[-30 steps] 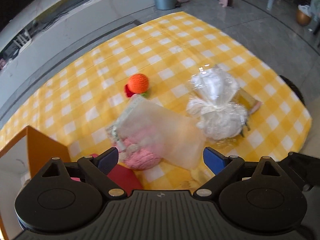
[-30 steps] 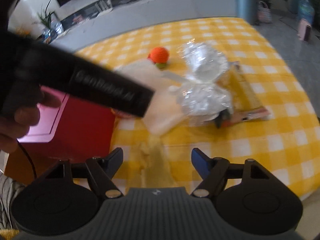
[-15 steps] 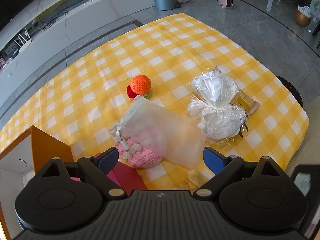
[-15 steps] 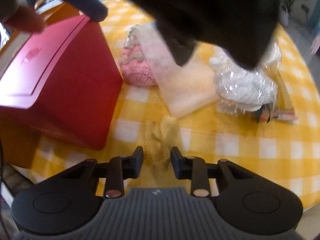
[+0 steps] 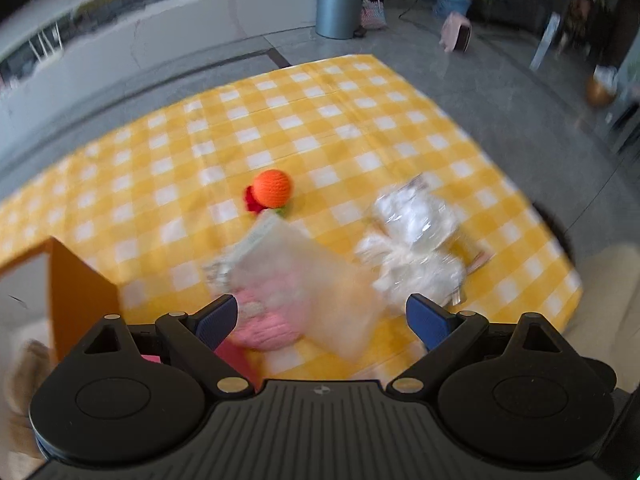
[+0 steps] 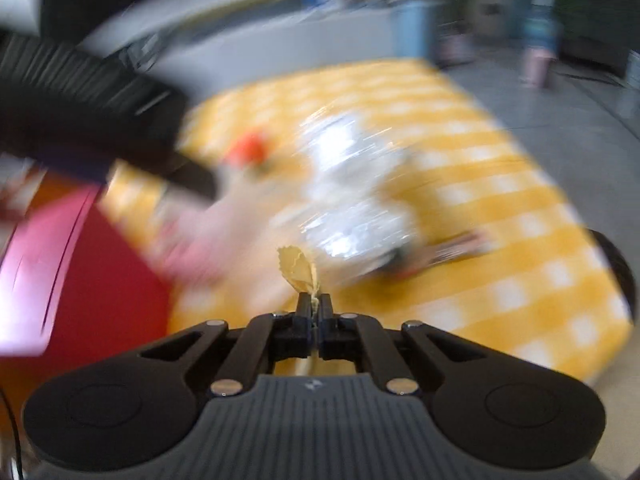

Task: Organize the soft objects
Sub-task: 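Grasp the plastic-wrapped white bundle with the left tool while the right tool holds the yellow cloth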

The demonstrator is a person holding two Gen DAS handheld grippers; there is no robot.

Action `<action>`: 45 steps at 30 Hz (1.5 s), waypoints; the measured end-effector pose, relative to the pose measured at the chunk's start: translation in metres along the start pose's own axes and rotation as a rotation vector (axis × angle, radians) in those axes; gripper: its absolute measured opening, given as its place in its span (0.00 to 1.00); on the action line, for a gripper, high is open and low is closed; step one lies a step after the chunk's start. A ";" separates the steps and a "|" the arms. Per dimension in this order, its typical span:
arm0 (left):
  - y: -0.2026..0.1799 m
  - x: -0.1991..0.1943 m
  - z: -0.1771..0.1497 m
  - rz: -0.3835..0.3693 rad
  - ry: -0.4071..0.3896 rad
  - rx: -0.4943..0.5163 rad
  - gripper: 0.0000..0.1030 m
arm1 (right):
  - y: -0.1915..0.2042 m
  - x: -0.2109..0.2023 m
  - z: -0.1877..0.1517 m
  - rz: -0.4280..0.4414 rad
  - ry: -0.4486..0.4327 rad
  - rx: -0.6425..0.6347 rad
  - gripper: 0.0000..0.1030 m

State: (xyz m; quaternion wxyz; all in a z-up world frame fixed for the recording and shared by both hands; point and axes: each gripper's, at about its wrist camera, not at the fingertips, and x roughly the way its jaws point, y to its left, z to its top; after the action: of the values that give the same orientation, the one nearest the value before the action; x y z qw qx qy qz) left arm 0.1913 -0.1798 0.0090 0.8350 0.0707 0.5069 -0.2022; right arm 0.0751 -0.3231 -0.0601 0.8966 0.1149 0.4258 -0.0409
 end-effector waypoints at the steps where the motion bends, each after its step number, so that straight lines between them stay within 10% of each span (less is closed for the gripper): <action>1: 0.000 0.004 0.002 -0.023 0.010 -0.020 1.00 | -0.011 -0.003 0.004 -0.005 -0.015 0.044 0.00; 12: -0.017 0.054 0.000 0.061 0.081 -0.119 1.00 | -0.048 -0.014 0.011 0.060 -0.059 0.145 0.00; 21: -0.038 0.044 0.019 -0.112 0.014 -0.014 1.00 | -0.065 -0.034 0.011 0.023 -0.132 0.215 0.00; 31: -0.046 0.096 0.026 -0.087 0.081 -0.064 1.00 | -0.079 -0.036 0.009 0.029 -0.160 0.269 0.00; 38: -0.038 0.101 0.026 -0.140 0.160 -0.109 0.46 | -0.076 -0.037 0.008 0.036 -0.162 0.254 0.00; 45: -0.041 0.058 0.013 -0.202 0.087 -0.044 0.44 | -0.076 -0.035 0.008 0.039 -0.156 0.246 0.00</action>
State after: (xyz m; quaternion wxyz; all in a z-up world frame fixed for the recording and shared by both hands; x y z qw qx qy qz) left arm 0.2082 -0.2367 -0.0317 0.7890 0.0097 0.5514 -0.2709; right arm 0.0460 -0.3999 -0.0411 0.9067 0.2287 0.3443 -0.0840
